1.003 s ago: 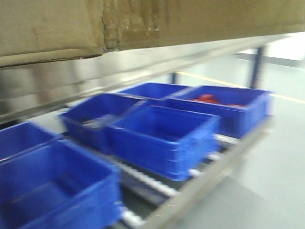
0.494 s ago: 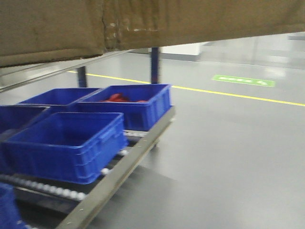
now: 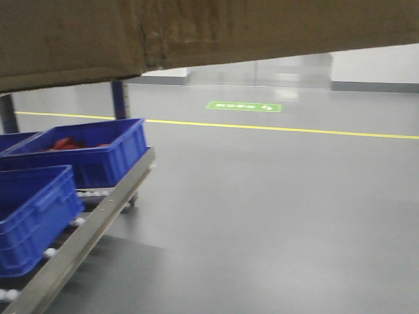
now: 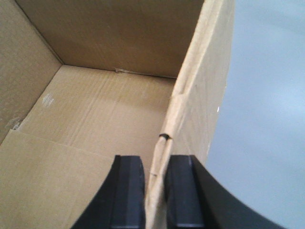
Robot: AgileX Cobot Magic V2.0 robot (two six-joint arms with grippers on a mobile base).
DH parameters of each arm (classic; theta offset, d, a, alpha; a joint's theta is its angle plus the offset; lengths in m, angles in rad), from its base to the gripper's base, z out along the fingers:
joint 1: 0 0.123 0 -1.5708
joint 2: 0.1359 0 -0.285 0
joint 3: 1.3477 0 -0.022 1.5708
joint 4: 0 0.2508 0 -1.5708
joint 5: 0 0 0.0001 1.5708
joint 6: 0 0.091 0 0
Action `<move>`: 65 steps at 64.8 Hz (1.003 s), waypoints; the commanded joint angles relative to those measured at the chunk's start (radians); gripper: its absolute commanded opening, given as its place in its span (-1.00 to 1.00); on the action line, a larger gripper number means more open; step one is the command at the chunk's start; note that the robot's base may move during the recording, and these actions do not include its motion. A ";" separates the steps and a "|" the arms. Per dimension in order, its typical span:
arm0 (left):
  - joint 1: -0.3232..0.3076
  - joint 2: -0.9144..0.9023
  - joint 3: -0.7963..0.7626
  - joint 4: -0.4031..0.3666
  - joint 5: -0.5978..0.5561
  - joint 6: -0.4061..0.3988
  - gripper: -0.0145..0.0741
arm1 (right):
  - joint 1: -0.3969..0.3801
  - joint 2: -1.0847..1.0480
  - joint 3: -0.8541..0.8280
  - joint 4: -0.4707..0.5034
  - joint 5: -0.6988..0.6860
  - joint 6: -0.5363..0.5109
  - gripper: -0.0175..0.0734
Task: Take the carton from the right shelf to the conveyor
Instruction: 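Carry the box in both grippers while driving toward the red conveyor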
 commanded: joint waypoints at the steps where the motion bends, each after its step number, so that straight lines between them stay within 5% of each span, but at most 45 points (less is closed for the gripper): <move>1: -0.012 -0.004 -0.002 -0.028 -0.043 0.008 -0.69 | 0.009 -0.015 -0.005 0.057 -0.076 -0.023 -0.77; 65: -0.012 -0.004 -0.002 -0.028 -0.043 0.008 -0.69 | 0.009 -0.015 -0.005 0.072 -0.076 -0.023 -0.77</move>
